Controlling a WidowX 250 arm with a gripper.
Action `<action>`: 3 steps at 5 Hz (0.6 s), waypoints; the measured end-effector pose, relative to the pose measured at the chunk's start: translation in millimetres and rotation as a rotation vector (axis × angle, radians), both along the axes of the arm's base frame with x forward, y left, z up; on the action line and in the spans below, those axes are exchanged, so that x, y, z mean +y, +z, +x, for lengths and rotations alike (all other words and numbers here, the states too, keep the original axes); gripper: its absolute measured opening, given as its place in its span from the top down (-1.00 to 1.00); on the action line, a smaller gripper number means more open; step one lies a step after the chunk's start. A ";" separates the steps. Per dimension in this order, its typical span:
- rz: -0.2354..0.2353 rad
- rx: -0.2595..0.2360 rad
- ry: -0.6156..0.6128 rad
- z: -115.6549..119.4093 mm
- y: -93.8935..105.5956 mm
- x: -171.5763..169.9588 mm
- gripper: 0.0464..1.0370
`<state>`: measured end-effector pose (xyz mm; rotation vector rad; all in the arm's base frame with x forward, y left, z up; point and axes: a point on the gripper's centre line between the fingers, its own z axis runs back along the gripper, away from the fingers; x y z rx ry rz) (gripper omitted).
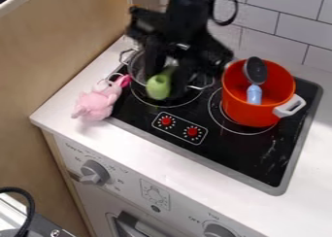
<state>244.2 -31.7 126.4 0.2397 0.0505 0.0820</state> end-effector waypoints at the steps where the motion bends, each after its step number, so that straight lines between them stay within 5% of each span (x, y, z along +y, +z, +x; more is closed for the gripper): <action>1: 0.000 0.004 0.023 11.7 1.1 -14.5 0.40; 3: -0.029 0.011 0.078 35.1 2.2 -33.3 0.40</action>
